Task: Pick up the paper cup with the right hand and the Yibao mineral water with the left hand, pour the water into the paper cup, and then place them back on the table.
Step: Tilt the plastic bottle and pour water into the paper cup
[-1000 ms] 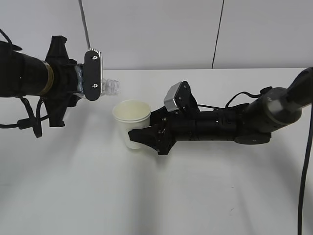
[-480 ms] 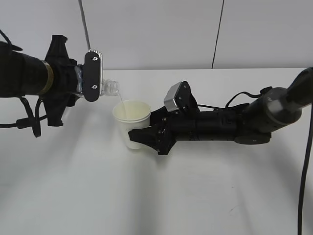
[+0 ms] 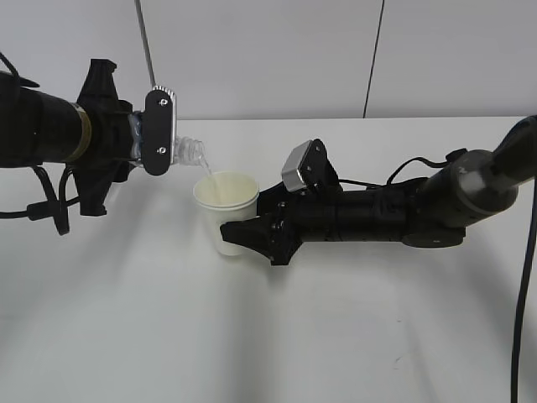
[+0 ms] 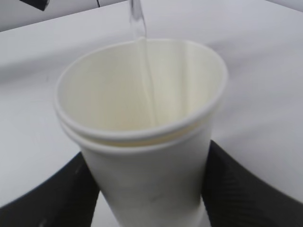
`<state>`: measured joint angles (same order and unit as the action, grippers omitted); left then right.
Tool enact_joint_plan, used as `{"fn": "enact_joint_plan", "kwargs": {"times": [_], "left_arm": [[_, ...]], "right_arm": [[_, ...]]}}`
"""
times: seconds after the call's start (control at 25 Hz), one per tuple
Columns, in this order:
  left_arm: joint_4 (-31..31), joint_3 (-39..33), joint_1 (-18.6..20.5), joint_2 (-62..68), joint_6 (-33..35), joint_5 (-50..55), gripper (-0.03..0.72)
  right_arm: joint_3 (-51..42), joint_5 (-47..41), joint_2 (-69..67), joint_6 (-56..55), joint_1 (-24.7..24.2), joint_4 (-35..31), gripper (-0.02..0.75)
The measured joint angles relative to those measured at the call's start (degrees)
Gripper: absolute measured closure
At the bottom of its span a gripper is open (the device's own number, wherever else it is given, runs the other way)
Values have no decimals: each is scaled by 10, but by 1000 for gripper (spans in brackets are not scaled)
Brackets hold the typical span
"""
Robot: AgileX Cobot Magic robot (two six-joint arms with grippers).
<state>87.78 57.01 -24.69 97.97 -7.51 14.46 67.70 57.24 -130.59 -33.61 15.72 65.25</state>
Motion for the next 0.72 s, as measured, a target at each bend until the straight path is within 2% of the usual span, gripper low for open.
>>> {"fn": "enact_joint_plan", "kwargs": {"times": [0.72], "left_arm": [[13,0,0,0,0,6,375]], "right_arm": [[0,-1,0,0,0,0,250]]}}
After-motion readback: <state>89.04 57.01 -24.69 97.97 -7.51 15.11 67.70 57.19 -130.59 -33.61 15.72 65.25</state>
